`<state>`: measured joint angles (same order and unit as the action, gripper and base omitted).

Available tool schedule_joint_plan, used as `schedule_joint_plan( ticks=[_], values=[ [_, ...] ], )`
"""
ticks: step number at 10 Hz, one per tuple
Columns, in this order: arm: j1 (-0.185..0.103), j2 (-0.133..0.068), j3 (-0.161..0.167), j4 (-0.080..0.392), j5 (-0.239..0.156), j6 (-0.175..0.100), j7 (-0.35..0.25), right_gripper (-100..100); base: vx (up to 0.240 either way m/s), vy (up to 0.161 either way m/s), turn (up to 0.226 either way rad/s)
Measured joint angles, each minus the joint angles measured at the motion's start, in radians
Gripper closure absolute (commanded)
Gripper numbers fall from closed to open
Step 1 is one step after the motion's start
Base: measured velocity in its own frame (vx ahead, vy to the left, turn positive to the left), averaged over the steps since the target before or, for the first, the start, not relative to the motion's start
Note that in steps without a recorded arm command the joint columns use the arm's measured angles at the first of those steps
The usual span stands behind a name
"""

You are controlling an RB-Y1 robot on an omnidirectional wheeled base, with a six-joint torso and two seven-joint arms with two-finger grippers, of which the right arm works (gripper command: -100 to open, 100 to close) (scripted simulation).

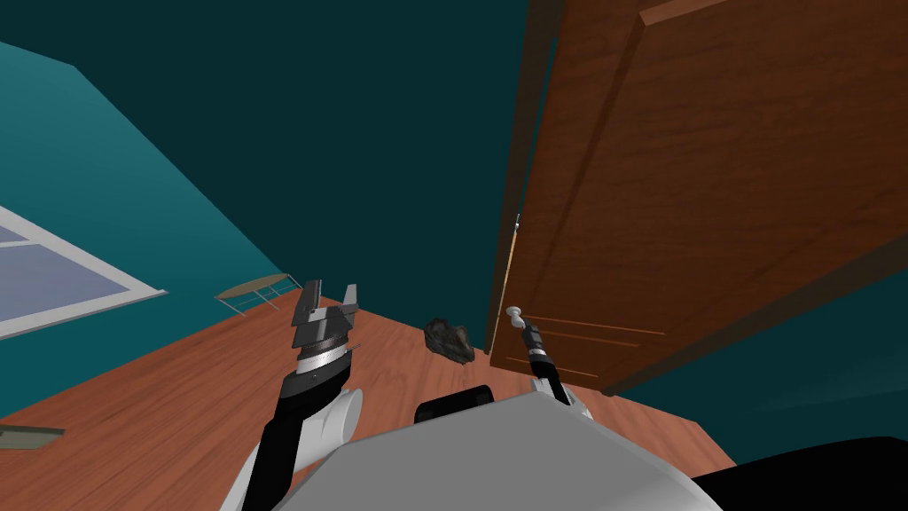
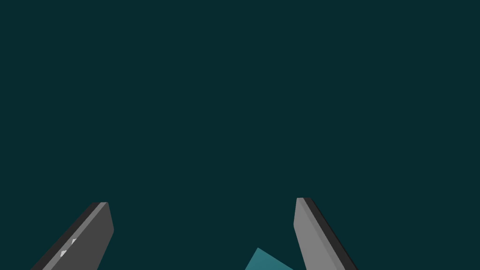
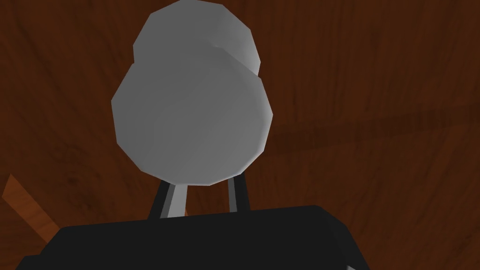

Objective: Pull the door open

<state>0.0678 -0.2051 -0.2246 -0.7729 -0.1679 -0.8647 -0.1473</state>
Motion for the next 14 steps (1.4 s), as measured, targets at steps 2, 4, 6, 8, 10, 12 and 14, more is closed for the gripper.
schedule_joint_plan(
  ticks=[2, 4, 6, 8, 10, 12, 14],
  values=[
    [0.011, -0.002, -0.002, -0.013, -0.011, 0.021, -0.045, 100, -0.071, -0.012, 0.038],
    [-0.003, -0.005, 0.000, 0.012, -0.021, 0.018, -0.097, 100, -0.089, -0.004, 0.071],
    [-0.006, -0.004, 0.004, 0.016, -0.034, 0.019, -0.151, 100, -0.078, -0.008, 0.057],
    [-0.013, -0.006, 0.007, 0.032, -0.041, 0.020, -0.195, 100, -0.061, -0.007, 0.073],
    [-0.006, 0.001, 0.009, 0.008, -0.052, 0.044, -0.234, -100, -0.051, -0.017, 0.027],
    [-0.003, -0.001, 0.011, 0.008, -0.076, 0.046, -0.281, -100, -0.068, -0.017, 0.001],
    [-0.015, 0.001, 0.019, 0.014, -0.099, 0.041, -0.333, -100, -0.095, 0.015, 0.079]
  ],
)
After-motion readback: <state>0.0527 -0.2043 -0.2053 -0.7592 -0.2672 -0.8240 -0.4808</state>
